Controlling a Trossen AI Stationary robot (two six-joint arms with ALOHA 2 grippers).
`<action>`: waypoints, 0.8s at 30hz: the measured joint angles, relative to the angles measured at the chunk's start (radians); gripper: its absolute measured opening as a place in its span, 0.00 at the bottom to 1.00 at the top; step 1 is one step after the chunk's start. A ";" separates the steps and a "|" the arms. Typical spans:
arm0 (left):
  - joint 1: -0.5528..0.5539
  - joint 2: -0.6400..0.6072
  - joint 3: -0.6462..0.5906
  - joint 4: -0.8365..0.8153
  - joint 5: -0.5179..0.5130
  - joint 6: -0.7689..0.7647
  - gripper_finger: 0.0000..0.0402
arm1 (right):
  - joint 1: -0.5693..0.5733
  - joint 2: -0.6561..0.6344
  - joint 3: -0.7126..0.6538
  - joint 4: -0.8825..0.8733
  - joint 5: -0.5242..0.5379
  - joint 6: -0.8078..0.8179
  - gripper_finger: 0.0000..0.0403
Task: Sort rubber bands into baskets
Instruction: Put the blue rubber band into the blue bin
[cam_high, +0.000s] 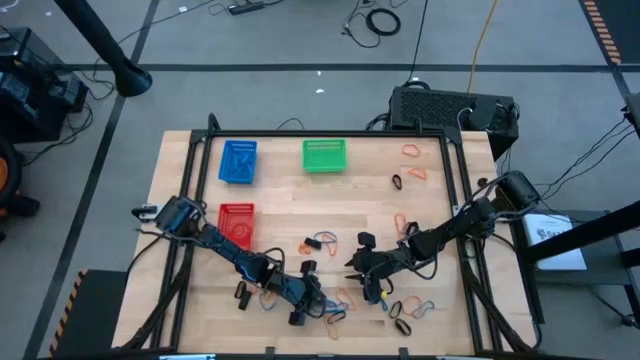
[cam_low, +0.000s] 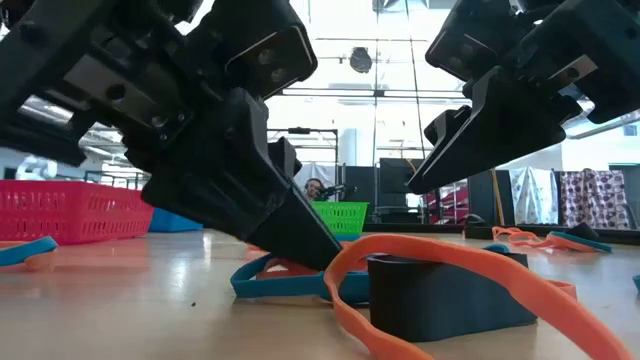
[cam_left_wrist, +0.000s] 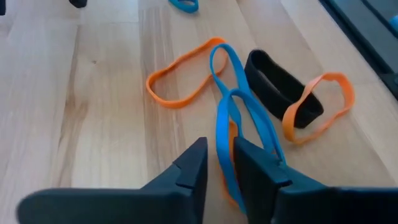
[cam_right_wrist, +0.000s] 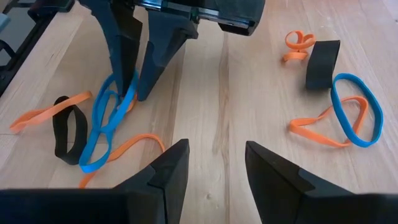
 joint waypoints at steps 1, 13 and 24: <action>0.000 0.000 0.000 0.000 0.000 0.000 0.17 | 0.000 0.000 0.000 0.000 0.000 0.000 0.37; -0.002 -0.020 0.000 0.029 -0.041 0.045 0.02 | 0.000 0.000 0.000 -0.001 0.000 0.000 0.37; -0.004 -0.280 0.000 -0.440 -0.286 0.084 0.01 | 0.000 0.000 0.000 -0.009 0.000 0.007 0.37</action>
